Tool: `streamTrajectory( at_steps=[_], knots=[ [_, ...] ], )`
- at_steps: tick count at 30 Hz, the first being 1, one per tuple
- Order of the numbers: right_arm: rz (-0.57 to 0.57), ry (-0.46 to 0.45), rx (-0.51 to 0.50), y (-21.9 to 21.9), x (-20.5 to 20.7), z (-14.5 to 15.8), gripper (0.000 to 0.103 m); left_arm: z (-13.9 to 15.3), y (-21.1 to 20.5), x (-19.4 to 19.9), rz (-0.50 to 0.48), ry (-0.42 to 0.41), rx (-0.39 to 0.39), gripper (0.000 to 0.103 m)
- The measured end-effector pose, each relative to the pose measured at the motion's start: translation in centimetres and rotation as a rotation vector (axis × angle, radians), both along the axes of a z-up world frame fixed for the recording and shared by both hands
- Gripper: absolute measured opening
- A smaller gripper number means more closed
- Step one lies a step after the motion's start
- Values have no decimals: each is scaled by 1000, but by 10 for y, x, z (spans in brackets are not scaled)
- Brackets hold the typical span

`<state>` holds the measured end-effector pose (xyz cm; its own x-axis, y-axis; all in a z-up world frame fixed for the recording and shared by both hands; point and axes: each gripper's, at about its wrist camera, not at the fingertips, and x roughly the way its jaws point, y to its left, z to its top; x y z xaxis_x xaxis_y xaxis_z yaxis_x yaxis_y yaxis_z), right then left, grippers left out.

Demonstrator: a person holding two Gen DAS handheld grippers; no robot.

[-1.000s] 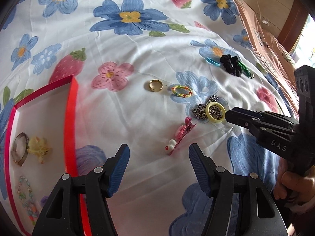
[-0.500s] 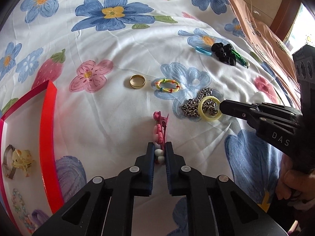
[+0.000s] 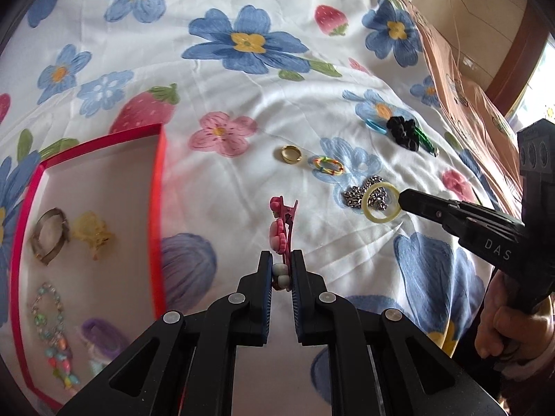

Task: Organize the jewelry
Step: 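Carry the pink hair clip and yellow hair tie over the red box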

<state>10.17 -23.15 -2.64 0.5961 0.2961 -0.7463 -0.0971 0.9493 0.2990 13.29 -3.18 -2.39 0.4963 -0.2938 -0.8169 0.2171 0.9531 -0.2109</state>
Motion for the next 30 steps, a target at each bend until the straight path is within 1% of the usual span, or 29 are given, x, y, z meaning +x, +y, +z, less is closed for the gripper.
streamTrajectory(
  at_steps=[11, 20, 30],
  knots=[
    [126, -5, 18, 59, -2, 6, 0, 19, 51, -40, 101, -29, -28, 9],
    [205, -14, 31, 101, 1, 11, 0, 27, 97, -66, 198, -37, -28, 9],
    [276, -17, 39, 139, 7, 13, 0, 30, 128, -78, 267, -41, -19, 9]
  ],
)
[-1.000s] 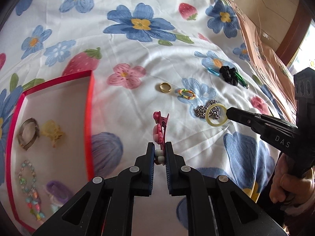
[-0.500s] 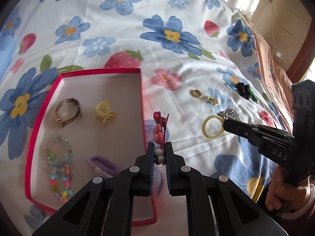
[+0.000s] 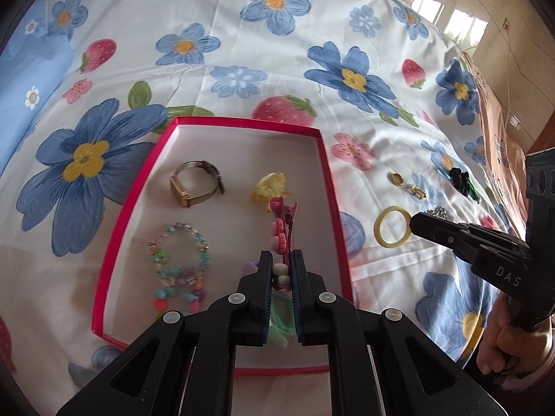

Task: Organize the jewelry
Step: 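Carry the pink hair clip and yellow hair tie over the red box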

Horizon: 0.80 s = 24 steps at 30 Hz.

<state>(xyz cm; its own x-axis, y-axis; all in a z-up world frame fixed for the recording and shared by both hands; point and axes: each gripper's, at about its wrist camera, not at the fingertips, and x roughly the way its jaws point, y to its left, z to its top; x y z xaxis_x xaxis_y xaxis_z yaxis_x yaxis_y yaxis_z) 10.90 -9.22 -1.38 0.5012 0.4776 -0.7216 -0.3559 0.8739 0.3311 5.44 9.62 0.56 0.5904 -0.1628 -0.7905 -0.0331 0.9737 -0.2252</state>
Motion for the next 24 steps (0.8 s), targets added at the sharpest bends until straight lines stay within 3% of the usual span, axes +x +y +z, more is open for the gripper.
streamTrajectory(
  at_steps=[10, 24],
  knots=[
    [60, 10, -12, 37, 12, -6, 0, -8, 31, 3, 52, 24, 28, 9],
    [114, 46, -75, 73, 36, -31, 0, -38, 56, 37, 85, 106, 103, 9]
  ],
)
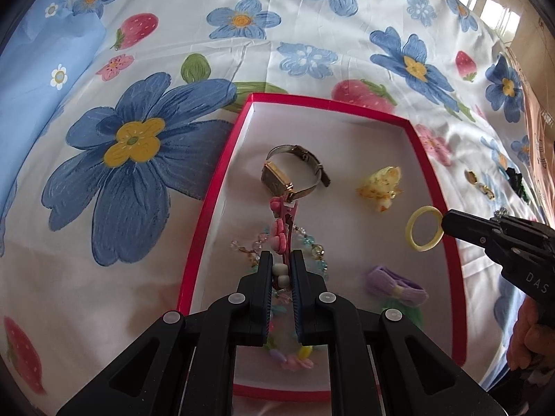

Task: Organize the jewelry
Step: 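Carry the pink hair clip and yellow hair tie over the red box, then open both grippers to release the hair clip and hair tie into the box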

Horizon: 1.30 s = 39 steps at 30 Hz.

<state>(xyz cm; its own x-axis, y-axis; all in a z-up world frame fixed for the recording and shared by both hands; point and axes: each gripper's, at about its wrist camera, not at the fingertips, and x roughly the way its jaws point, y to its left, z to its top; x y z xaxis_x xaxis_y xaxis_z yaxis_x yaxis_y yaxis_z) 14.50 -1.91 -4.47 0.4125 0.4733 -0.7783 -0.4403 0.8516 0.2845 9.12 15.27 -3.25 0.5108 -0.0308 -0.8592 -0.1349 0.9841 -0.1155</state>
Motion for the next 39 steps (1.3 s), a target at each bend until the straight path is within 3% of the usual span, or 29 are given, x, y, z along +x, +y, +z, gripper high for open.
streamTrajectory(
  at_steps=[9, 18, 39],
  knots=[
    [41, 31, -69, 19, 8, -17, 0, -19, -5, 17, -20, 40, 44, 9],
    [55, 47, -93, 25, 10, -23, 3, -24, -5, 20, -17, 55, 37, 10],
    [4, 20, -2, 1, -3, -1, 17, -18, 1, 12, 35, 48, 23, 25]
  ],
)
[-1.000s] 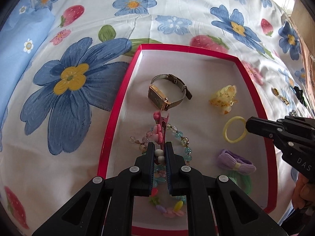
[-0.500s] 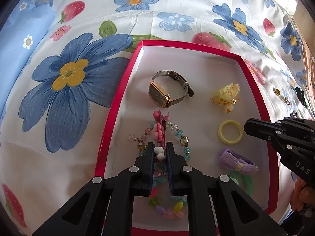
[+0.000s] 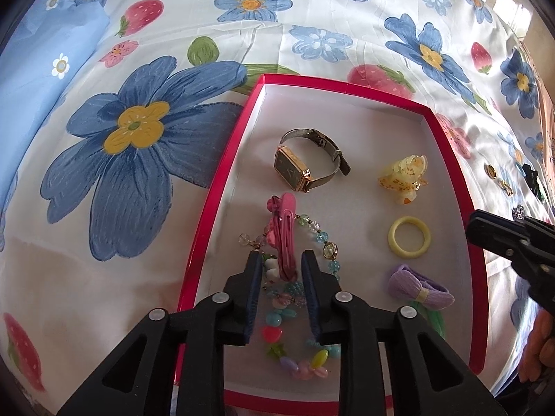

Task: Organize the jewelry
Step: 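Open both grippers to release the hair clip and hair tie into the box, then withdraw both grippers from the box toward the gold ring and silver chain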

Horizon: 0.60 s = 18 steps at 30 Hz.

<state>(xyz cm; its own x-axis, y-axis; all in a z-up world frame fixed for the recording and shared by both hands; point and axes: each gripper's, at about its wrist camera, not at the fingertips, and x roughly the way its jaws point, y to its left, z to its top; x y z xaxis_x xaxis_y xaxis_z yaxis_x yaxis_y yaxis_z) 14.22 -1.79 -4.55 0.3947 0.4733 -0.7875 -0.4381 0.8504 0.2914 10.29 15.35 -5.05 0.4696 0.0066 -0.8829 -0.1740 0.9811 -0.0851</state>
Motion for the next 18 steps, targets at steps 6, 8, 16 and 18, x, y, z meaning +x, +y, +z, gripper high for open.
streamTrajectory(
  at_steps=[6, 8, 16, 18],
  knots=[
    [-28, -11, 24, -14, -8, 9, 20, -2, 2, -2, 12, 8, 0, 27],
    [-36, -15, 28, -19, -11, 11, 20, -3, 3, -2, 20, 11, -6, 27],
    [-88, -26, 51, -49, -23, 20, 29, 12, 1, -14, 41, -32, -19, 37],
    [-104, -32, 52, -59, -27, 23, 31, 21, -3, -19, 42, -57, -26, 40]
  ],
)
